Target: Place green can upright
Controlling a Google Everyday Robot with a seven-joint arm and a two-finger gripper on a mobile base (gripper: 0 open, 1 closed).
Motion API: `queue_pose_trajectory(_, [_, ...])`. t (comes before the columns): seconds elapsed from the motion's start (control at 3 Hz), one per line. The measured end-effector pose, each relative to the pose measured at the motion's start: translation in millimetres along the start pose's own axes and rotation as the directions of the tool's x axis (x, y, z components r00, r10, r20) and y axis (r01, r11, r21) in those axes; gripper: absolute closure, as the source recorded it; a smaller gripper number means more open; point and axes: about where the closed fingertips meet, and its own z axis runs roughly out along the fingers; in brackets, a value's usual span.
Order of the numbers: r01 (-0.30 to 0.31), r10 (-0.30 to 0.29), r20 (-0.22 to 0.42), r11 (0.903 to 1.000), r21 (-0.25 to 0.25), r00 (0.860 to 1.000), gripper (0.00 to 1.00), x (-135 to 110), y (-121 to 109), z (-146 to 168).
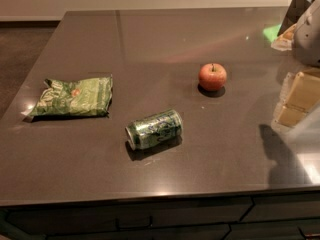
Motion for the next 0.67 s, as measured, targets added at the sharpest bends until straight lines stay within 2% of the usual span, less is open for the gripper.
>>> queue_pose_trajectory(0.33, [0.000, 0.000, 0.000, 1.0000, 0.000, 1.000, 0.00, 0.0, 0.0, 0.0])
queue_pose_trajectory(0.67, [0.028, -0.028, 0.029, 0.9995, -0.012, 0.999, 0.00, -18.1, 0.9, 3.2])
